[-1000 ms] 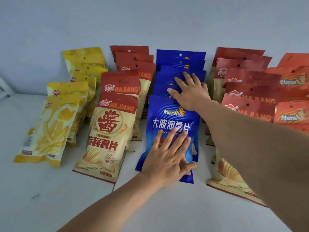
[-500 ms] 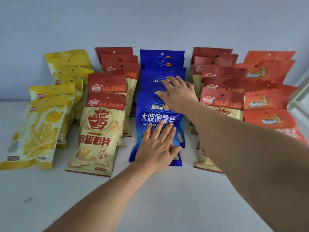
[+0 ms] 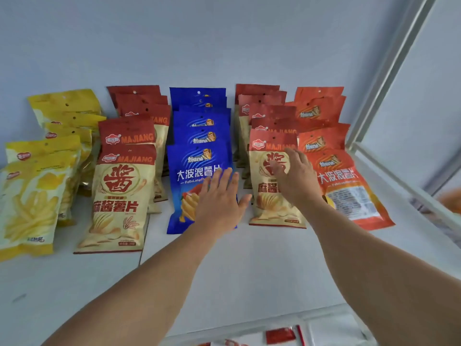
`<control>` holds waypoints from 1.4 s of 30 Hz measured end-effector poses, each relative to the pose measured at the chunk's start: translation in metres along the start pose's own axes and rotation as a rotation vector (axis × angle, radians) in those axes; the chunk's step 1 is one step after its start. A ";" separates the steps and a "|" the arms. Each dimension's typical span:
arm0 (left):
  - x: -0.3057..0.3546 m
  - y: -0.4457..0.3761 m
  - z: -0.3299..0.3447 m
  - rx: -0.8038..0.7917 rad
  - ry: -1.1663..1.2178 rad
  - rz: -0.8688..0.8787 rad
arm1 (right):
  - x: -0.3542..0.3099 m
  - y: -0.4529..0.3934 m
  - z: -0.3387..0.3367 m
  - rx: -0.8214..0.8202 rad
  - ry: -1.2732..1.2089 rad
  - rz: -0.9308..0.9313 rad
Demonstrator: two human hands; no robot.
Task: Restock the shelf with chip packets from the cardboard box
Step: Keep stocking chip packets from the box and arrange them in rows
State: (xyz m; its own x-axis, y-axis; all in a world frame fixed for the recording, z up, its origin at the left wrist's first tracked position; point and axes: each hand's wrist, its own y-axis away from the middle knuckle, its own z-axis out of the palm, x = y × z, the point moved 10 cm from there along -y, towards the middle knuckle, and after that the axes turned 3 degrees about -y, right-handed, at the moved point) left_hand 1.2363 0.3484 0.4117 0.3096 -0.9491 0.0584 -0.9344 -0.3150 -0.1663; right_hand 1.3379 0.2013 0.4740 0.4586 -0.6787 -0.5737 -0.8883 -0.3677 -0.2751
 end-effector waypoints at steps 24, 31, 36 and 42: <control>0.022 -0.107 0.025 -0.035 1.374 -0.635 | 0.078 -0.078 0.042 -0.249 -0.775 0.372; 0.017 -0.138 0.035 -0.149 1.512 -0.587 | 0.071 -0.104 0.054 -0.255 -0.789 0.352; 0.016 -0.144 0.039 -0.127 1.555 -0.539 | 0.071 -0.108 0.062 -0.287 -0.803 0.342; 0.008 -0.156 0.029 -0.081 1.573 -0.516 | 0.068 -0.124 0.059 -0.286 -0.840 0.313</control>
State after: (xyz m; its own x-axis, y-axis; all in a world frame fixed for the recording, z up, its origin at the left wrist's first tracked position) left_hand 1.3898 0.3902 0.4100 0.1472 0.1957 0.9696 -0.8186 -0.5262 0.2305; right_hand 1.4776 0.2382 0.4230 -0.0672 -0.1329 -0.9889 -0.8774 -0.4639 0.1220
